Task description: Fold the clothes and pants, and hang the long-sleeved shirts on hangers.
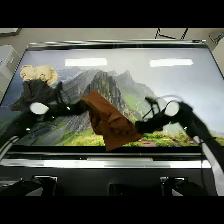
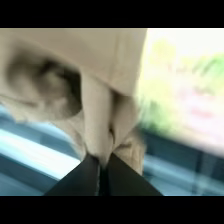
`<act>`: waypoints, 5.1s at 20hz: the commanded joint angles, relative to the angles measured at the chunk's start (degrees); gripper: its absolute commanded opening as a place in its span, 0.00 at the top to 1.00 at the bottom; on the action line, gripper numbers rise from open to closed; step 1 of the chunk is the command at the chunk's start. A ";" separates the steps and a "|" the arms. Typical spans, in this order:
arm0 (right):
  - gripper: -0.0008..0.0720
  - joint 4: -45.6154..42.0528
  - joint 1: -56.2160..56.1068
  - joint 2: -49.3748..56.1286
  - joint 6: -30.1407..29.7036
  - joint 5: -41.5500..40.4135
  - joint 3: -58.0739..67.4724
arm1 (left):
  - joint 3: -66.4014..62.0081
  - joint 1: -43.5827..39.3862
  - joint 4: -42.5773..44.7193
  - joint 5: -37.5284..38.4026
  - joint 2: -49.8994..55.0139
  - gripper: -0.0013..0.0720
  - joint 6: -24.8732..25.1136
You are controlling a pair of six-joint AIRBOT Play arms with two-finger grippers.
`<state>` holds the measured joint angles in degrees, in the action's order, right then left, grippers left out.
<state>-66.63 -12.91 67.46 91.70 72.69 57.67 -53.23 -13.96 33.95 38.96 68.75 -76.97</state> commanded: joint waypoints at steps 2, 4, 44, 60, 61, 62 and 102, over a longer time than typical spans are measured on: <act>0.93 -9.53 8.70 -6.69 2.12 0.22 29.09 | -16.31 4.92 1.70 -0.70 -15.34 0.96 1.14; 0.93 -10.71 11.41 -10.73 2.05 -1.57 38.05 | -21.00 6.82 2.32 -1.07 -20.98 0.96 1.11; 0.25 0.24 32.48 32.44 -2.40 19.89 23.89 | -2.34 33.48 27.85 44.41 19.15 0.21 -2.32; 0.25 4.31 31.87 32.98 -3.54 9.53 21.84 | 6.40 27.52 19.37 35.95 18.16 0.96 3.54; 0.25 6.56 31.87 33.51 -4.66 7.67 21.84 | 6.40 27.50 19.37 35.93 17.57 0.96 3.54; 0.25 8.41 31.87 34.10 -6.19 6.12 21.84 | 6.40 27.45 19.37 35.95 16.83 0.96 3.54; 0.94 -10.21 27.69 -9.60 -6.01 14.60 57.13 | -55.32 25.24 20.65 38.60 -8.48 0.96 -6.60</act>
<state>-75.50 14.76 50.98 84.53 69.63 116.73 -110.85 12.71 54.37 63.81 53.06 -82.35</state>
